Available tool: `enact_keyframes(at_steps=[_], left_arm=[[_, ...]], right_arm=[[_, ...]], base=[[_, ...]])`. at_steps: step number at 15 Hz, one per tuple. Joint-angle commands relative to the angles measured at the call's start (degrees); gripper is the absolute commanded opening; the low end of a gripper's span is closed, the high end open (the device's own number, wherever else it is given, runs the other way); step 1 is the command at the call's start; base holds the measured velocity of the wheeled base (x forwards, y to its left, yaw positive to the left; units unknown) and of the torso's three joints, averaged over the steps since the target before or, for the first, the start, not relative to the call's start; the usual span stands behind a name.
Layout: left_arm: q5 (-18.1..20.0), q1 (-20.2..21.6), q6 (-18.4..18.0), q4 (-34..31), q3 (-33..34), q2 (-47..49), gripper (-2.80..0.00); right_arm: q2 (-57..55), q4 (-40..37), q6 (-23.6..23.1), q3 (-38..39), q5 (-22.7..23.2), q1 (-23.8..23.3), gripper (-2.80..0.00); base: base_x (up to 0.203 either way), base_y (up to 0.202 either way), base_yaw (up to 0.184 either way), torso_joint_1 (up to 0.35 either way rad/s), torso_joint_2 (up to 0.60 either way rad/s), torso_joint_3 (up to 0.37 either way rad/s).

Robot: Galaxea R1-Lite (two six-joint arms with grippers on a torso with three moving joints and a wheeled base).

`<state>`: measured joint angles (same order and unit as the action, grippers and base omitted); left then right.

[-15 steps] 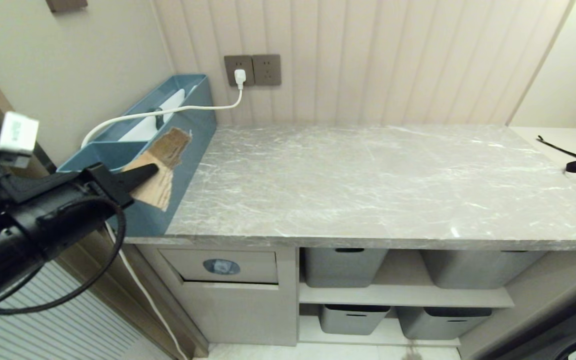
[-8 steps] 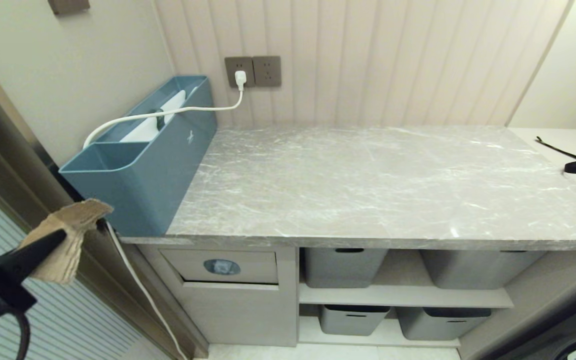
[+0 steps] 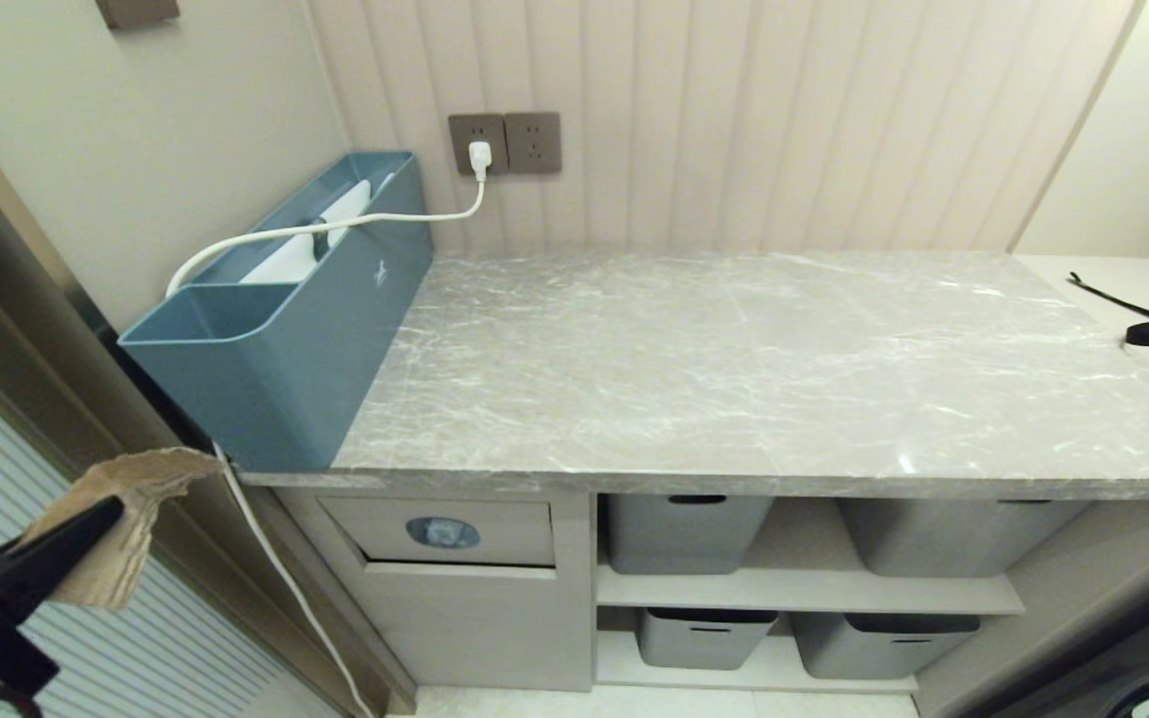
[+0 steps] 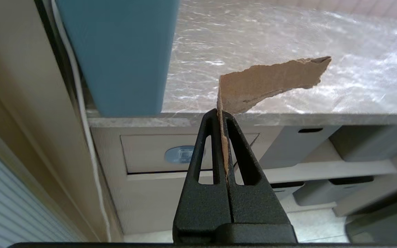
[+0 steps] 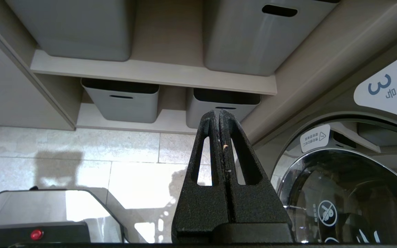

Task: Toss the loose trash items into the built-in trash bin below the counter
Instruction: Put the garbage in the trash can

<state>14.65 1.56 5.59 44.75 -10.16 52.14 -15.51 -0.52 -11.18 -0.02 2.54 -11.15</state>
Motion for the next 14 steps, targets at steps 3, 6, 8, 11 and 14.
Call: enact_keyframes(at_steps=[3, 6, 8, 11, 14], left_arm=[[0.11, 0.02, -3.51, 0.17, 4.85, -1.87, -2.8], [3.01, -0.46, -8.49, 0.16, 5.09, -0.51, -2.8], [5.69, -0.59, -10.9, 0.16, 4.87, 0.61, -2.8], [6.58, -0.69, -11.34, 0.29, 4.5, 3.42, -2.8], [8.38, -0.77, -11.14, 0.67, 2.66, 6.99, -2.8]], right_arm=[[-0.4, -0.09, 1.01, -0.01, 0.04, -0.01, -2.8], [-0.4, -0.09, 3.1, 0.02, 0.19, -0.01, -2.8], [-0.4, -0.09, 3.1, 0.02, 0.19, -0.01, -2.8], [-0.4, -0.09, 3.1, 0.02, 0.63, -0.01, -2.8], [-0.4, -0.09, 3.12, 0.0, 0.63, -0.01, -2.8]], base=[[0.0, 0.0, 0.0, -0.107, 0.25, 0.128], [0.0, 0.0, 0.0, -0.24, 0.53, 0.275], [0.0, 0.0, 0.0, -0.248, 0.56, 0.297], [0.0, 0.0, 0.0, -0.24, 0.53, 0.295], [0.0, 0.0, 0.0, -0.224, 0.53, 0.287]])
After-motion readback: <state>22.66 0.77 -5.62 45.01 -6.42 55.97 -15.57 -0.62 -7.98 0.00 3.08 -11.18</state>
